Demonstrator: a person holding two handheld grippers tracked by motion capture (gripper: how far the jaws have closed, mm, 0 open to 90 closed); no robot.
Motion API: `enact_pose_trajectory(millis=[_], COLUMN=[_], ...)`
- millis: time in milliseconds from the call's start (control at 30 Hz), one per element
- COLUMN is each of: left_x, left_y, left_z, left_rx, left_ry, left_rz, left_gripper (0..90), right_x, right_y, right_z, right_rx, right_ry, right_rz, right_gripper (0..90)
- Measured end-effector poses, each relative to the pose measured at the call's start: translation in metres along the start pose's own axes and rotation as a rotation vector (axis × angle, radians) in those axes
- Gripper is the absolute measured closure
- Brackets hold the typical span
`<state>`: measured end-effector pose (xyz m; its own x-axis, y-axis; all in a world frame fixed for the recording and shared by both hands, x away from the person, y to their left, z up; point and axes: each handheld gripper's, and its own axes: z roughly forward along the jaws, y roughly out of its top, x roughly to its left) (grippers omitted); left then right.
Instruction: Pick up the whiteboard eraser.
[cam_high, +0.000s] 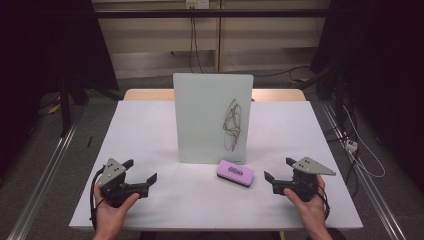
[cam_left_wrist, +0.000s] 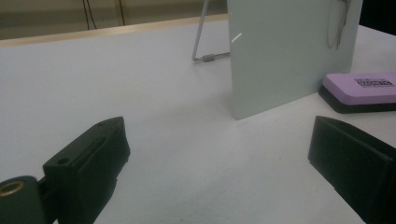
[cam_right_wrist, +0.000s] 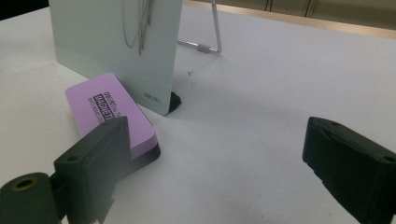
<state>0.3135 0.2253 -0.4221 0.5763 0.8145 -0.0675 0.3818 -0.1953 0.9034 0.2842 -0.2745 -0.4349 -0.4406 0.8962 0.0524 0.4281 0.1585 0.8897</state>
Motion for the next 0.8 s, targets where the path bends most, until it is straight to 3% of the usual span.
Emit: enact_pose_trajectory(millis=[267, 733, 800], left_x=[0.0, -0.002, -0.002], left_y=[0.001, 0.0, 0.0], left_z=[-0.001, 0.003, 0.003], left_rx=[0.003, 0.03, 0.033], left_ry=[-0.045, -0.05, -0.047], left_rz=[-0.018, -0.004, 0.004], left_gripper=[4.8, 6.0, 6.0], right_x=[0.0, 0.009, 0.012], right_y=[-0.001, -0.001, -0.001], right_z=[0.001, 0.007, 0.008], right_rx=[0.015, 0.067, 0.077], right_ry=[0.009, 0.06, 0.057], right_rz=[0.024, 0.006, -0.014], right_gripper=[7.8, 6.5, 6.7])
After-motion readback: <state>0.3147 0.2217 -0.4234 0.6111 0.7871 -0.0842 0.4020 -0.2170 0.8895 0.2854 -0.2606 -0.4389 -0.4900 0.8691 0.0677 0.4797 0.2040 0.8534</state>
